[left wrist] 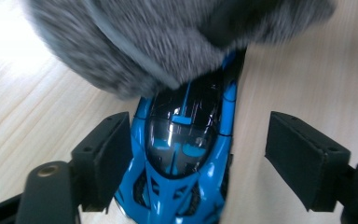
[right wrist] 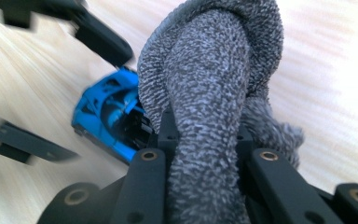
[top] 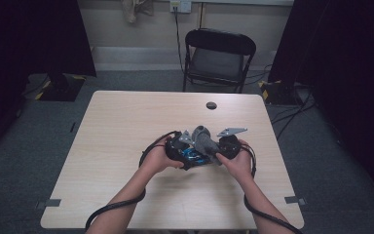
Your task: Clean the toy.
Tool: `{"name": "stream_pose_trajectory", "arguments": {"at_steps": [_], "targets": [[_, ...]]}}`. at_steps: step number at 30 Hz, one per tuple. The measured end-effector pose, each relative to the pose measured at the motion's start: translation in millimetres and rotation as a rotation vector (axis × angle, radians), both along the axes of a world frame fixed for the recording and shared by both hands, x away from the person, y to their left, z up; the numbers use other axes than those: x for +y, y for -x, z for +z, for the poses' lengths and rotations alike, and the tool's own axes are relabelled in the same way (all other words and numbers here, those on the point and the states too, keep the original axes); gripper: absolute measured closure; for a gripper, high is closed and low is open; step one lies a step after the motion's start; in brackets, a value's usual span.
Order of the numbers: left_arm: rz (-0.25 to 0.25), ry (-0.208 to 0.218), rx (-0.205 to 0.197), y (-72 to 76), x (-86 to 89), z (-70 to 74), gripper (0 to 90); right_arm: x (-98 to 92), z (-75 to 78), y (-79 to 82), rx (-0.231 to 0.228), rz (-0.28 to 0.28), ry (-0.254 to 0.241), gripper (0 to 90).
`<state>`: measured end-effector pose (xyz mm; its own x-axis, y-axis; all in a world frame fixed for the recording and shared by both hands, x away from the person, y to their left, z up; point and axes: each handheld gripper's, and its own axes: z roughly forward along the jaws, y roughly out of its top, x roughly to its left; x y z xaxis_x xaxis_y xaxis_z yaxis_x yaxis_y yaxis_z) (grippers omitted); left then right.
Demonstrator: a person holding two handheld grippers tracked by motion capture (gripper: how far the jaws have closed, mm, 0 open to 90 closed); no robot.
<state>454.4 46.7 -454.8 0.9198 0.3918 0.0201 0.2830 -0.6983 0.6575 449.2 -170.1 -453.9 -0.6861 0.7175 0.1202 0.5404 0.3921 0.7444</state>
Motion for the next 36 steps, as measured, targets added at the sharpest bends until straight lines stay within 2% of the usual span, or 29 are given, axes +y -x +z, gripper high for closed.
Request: {"name": "stream_pose_trajectory", "arguments": {"at_steps": [2, 4, 5, 8, 9, 10, 12, 13, 15, 18, 21, 23, 24, 25, 26, 27, 29, 32, 33, 36], "targets": [[-0.024, 0.016, 0.017, -2.6, -5.2, -1.8, 20.0, -5.4, 3.9, -1.1, -0.02, -0.027, -0.004, 74.4], [-0.04, 0.011, -0.006, -4.7, -9.6, -3.6, 21.1, -14.6, 3.9, -3.2, -0.01, -0.051, -0.017, 74.3], [-0.05, 0.023, -0.002, -7.0, -12.8, -4.8, 20.1, -18.2, 3.3, -3.4, -0.01, -0.059, -0.013, 74.3], [-0.066, -0.012, 0.008, -11.9, -21.9, -12.2, 19.5, -32.3, -4.4, -2.8, 0.012, -0.093, -0.018, 74.2], [-0.069, -0.005, 0.012, -13.5, -24.2, -15.8, 19.3, -35.6, -7.8, -2.3, 0.021, -0.102, -0.018, 74.2], [-0.075, 0.022, 0.01, -14.9, -27.3, -17.7, 16.8, -38.3, -11.4, -2.0, 0.031, -0.103, -0.031, 74.2], [-0.069, 0.031, 0.017, -17.0, -31.6, -18.1, 18.2, -42.5, -16.7, -1.1, 0.043, -0.117, -0.07, 74.2], [-0.082, 0.023, 0.01, -16.3, -35.0, -19.0, 14.5, -43.1, -17.1, -1.1, 0.047, -0.119, -0.079, 74.2], [-0.115, -0.02, -0.03, -15.0, -39.7, -19.8, 15.0, -42.4, -16.9, -1.3, 0.043, -0.114, -0.072, 74.2], [-0.1, -0.04, -0.023, -15.8, -45.8, -18.7, 14.1, -40.3, -16.5, -2.0, 0.04, -0.108, -0.068, 74.2], [-0.083, -0.037, -0.008, -17.7, -48.1, -17.2, 15.5, -41.0, -16.8, -2.5, 0.041, -0.113, -0.07, 74.2], [-0.07, -0.023, -0.01, -19.3, -46.3, -14.9, 21.0, -42.4, -17.6, -2.2, 0.044, -0.122, -0.083, 74.1], [-0.06, -0.021, -0.02, -20.0, -44.6, -14.4, 21.5, -42.8, -18.1, -1.9, 0.042, -0.122, -0.086, 73.9], [-0.05, -0.034, -0.009, -21.5, -42.5, -15.6, 19.6, -43.4, -18.0, -1.2, 0.036, -0.132, -0.087, 73.8], [-0.052, -0.043, 0.013, -22.2, -41.1, -17.9, 14.6, -45.4, -17.0, -0.8, 0.02, -0.147, -0.093, 73.8], [-0.058, -0.054, 0.017, -22.1, -41.1, -20.4, 15.6, -47.6, -16.7, -1.2, 0.022, -0.156, -0.103, 73.8], [-0.099, -0.073, -0.019, -20.9, -42.0, -25.0, 14.6, -51.5, -17.0, -2.0, 0.02, -0.177, -0.089, 73.8], [-0.08, -0.042, 0.001, -23.2, -46.2, -30.5, 12.4, -58.3, -21.6, -2.1, 0.037, -0.181, -0.074, 73.7], [-0.083, -0.052, 0.0, -24.6, -47.7, -31.8, 12.2, -59.0, -22.9, -2.0, 0.041, -0.182, -0.074, 73.7], [-0.056, -0.021, 0.028, -26.4, -52.4, -34.9, 13.1, -60.4, -27.8, -1.4, 0.057, -0.19, -0.086, 73.7]]}}
